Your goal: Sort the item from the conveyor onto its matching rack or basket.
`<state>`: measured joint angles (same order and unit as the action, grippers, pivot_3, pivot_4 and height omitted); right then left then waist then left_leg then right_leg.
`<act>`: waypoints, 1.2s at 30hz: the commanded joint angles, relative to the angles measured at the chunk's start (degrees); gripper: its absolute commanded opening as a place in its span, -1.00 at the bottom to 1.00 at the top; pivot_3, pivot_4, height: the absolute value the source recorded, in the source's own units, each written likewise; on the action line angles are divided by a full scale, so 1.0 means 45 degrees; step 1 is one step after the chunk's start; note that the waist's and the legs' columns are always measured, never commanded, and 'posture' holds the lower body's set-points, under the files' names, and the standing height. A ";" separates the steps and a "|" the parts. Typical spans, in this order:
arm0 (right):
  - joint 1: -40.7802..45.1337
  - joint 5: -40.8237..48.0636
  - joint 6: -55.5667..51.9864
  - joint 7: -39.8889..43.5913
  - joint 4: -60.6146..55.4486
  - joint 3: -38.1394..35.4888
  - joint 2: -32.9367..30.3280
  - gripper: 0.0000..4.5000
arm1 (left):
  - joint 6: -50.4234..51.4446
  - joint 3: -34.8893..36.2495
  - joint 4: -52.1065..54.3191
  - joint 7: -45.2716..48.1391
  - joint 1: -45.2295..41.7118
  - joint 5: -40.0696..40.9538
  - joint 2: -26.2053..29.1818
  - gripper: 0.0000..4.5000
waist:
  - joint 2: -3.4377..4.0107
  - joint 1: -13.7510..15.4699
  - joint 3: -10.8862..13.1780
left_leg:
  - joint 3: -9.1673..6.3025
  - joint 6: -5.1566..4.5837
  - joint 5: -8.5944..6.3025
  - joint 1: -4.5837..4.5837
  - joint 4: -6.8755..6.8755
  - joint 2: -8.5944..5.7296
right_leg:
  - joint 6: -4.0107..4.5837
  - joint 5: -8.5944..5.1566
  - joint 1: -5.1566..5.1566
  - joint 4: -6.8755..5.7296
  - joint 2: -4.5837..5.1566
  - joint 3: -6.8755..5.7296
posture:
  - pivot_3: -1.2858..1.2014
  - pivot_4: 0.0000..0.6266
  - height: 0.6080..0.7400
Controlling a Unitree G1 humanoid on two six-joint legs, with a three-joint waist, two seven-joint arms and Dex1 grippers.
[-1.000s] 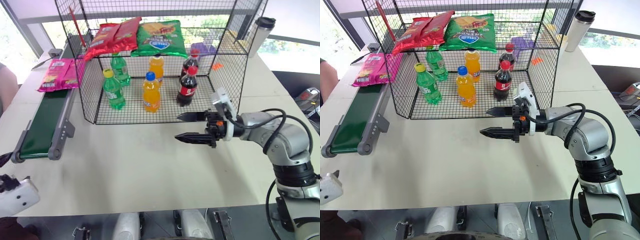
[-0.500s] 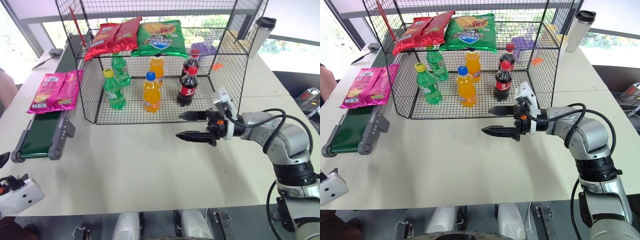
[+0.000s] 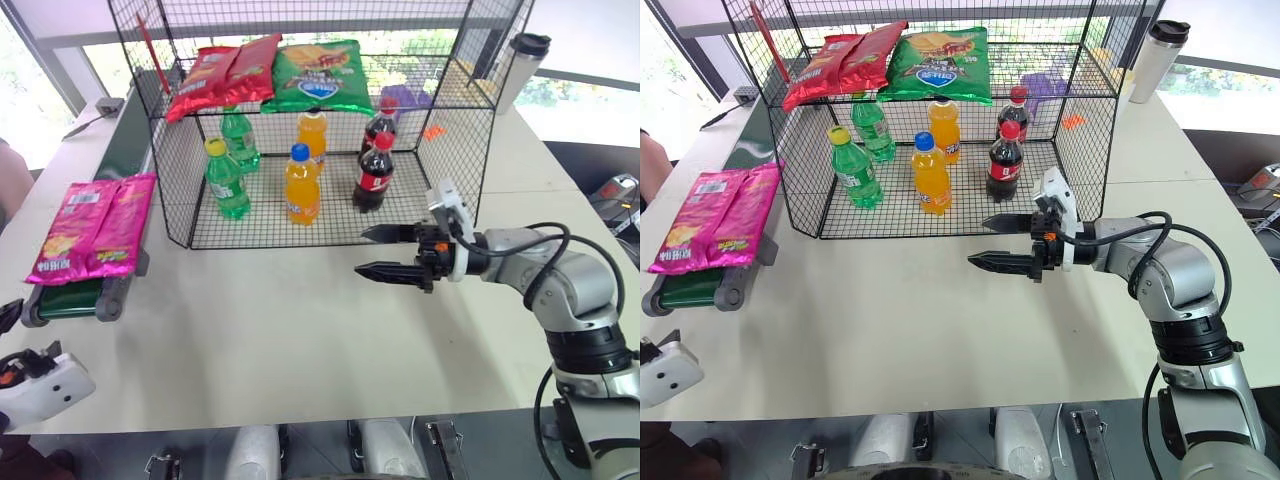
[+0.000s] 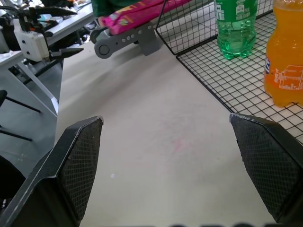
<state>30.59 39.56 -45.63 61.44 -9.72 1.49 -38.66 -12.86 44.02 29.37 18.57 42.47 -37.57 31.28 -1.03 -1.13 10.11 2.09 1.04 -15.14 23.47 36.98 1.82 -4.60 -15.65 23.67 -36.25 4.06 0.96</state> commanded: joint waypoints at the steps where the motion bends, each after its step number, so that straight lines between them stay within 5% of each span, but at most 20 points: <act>1: 0.0060 -0.0024 0.0243 0.0051 -0.0047 -0.0185 -0.0002 0.97 | -0.0015 0.0187 0.0109 -0.0268 0.0090 -0.0089 -0.0065 1.00 | 0.0000 0.0000 0.0000 | 0.0001 0.0000 0.0000 0.0000 0.0000 0.0000 | 0.0000 0.0000 0.0000 0.0000 0.0000 0.0000 | 0.03 -0.52 1.00; 15: -0.0059 -0.0311 0.0485 -0.0043 0.0051 -0.0127 0.0146 0.97 | -0.0121 0.0010 -0.0056 -0.0314 0.0038 -0.0160 0.0047 1.00 | -0.0001 0.0008 -0.0001 | 0.0003 -0.0001 0.0000 0.0000 0.0002 -0.0002 | -0.0001 0.0001 -0.0001 -0.0001 0.0000 -0.0001 | 0.03 -0.52 1.00; 18: -0.0093 -0.0318 0.0504 -0.0090 0.0027 -0.0141 0.0157 1.00 | -0.0109 -0.0230 -0.0251 -0.0267 -0.0289 -0.0227 0.0346 0.61 | -0.0001 0.0025 -0.0003 | 0.0004 -0.0001 0.0001 0.0000 0.0005 -0.0002 | -0.0002 0.0002 -0.0002 -0.0005 0.0000 -0.0004 | 0.03 -0.52 1.00; 26: -0.0172 -0.0452 0.0632 -0.0150 0.0069 -0.0166 0.0249 1.00 | -0.0054 -0.0127 -0.0192 -0.0383 -0.0295 -0.0241 0.0325 -0.98 | -0.0004 -0.0012 -0.0006 | 0.0006 -0.0001 0.0001 -0.0001 0.0005 -0.0003 | -0.0004 0.0004 -0.0002 -0.0005 0.0000 -0.0004 | 0.03 -0.52 1.00; 32: -0.0115 -0.0585 0.0758 -0.0075 0.0319 -0.0027 0.0396 1.00 | -0.0058 0.0962 0.0639 -0.0187 0.0450 0.0698 -0.0217 -0.98 | -0.0014 -0.0006 -0.0012 | 0.0009 -0.0001 0.0001 -0.0002 0.0008 -0.0003 | -0.0005 0.0004 -0.0003 -0.0009 0.0000 -0.0005 | 0.03 -0.52 1.00; 36: 0.0125 -0.0755 0.0926 0.0148 0.0821 0.0083 0.0446 1.00 | 0.0518 0.2735 0.1542 0.1305 0.0959 0.4258 -0.0311 -0.98 | -0.0036 0.0008 -0.0026 | 0.0009 -0.0001 0.0001 -0.0003 0.0013 -0.0003 | -0.0003 0.0003 -0.0005 -0.0009 0.0000 -0.0005 | 0.03 -0.52 1.00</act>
<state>29.90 36.10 -42.75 61.30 -6.09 2.18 -36.96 -11.96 51.08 33.49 22.10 46.26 -25.71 29.43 -1.19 -1.10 9.99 2.13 1.03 -15.14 23.45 37.05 1.81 -4.61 -15.63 23.65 -36.29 4.07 0.93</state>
